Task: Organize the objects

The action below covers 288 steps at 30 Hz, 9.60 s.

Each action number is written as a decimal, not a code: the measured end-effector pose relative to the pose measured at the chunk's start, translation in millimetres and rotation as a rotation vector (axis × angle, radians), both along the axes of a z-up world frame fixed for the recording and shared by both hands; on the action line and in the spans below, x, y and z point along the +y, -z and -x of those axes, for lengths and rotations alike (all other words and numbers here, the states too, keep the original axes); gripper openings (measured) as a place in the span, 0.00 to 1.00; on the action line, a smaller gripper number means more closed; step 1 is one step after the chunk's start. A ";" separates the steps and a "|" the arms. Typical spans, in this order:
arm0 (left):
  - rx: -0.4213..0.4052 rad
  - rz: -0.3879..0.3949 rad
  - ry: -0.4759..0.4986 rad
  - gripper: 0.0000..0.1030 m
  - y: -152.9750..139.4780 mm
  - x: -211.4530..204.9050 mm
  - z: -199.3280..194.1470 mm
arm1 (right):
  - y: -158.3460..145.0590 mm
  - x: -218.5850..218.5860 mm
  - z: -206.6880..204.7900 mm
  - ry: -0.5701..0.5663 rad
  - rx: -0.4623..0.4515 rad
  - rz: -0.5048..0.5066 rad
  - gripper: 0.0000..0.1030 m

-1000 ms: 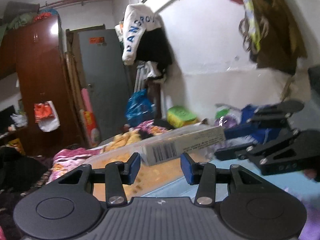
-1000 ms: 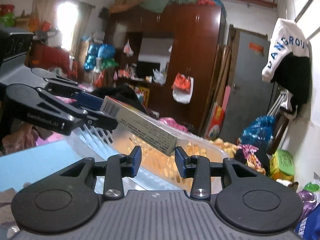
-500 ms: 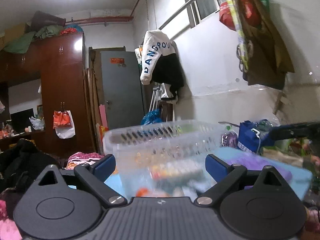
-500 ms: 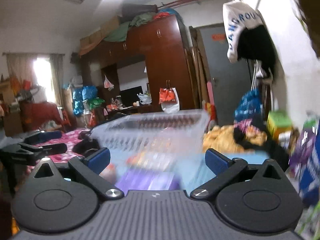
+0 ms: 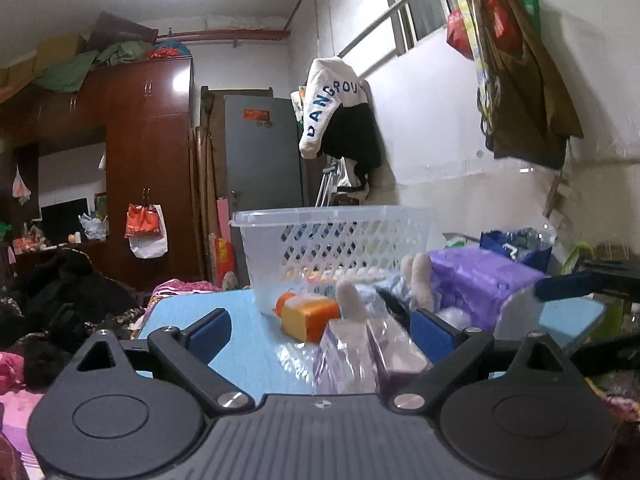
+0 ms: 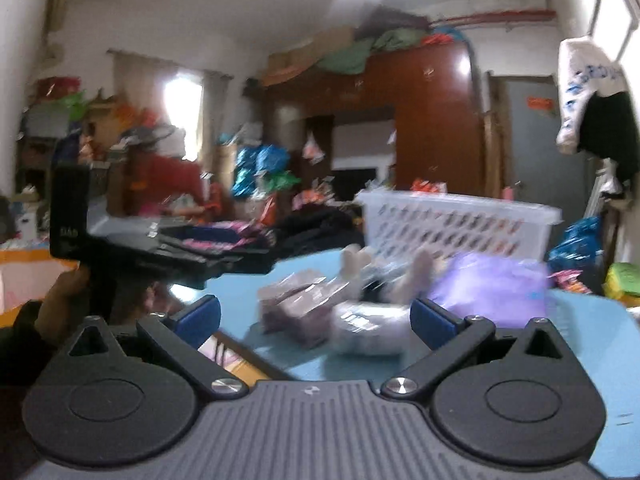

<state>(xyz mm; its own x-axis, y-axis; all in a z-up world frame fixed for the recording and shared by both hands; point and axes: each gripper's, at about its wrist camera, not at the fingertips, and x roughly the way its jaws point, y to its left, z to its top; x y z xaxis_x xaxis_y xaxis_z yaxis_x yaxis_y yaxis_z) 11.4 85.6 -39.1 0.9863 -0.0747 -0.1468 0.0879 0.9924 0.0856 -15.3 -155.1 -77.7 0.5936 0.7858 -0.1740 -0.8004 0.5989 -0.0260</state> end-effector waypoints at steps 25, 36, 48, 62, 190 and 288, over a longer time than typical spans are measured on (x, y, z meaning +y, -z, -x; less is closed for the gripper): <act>0.156 -0.011 0.035 0.63 42.4 5.2 -22.1 | 20.0 19.1 -44.4 0.186 0.083 0.027 0.78; 0.130 -0.020 0.028 0.42 43.1 -2.6 -21.3 | 21.5 25.3 -33.1 0.209 0.069 0.019 0.72; 0.023 -0.001 -0.031 0.42 18.5 13.6 -5.5 | -5.3 6.3 -10.8 0.174 -0.025 -0.086 0.71; -0.019 0.033 -0.022 0.42 -7.1 15.8 -18.7 | -46.5 -21.3 -42.5 0.212 -0.007 -0.125 0.71; -0.038 -0.079 -0.021 0.17 -163.1 -44.4 -159.3 | -134.2 32.3 -146.4 0.235 -0.042 0.034 0.15; 0.126 -0.047 0.132 0.45 24.8 30.5 -20.7 | 2.9 112.9 -124.7 0.206 0.363 0.059 0.50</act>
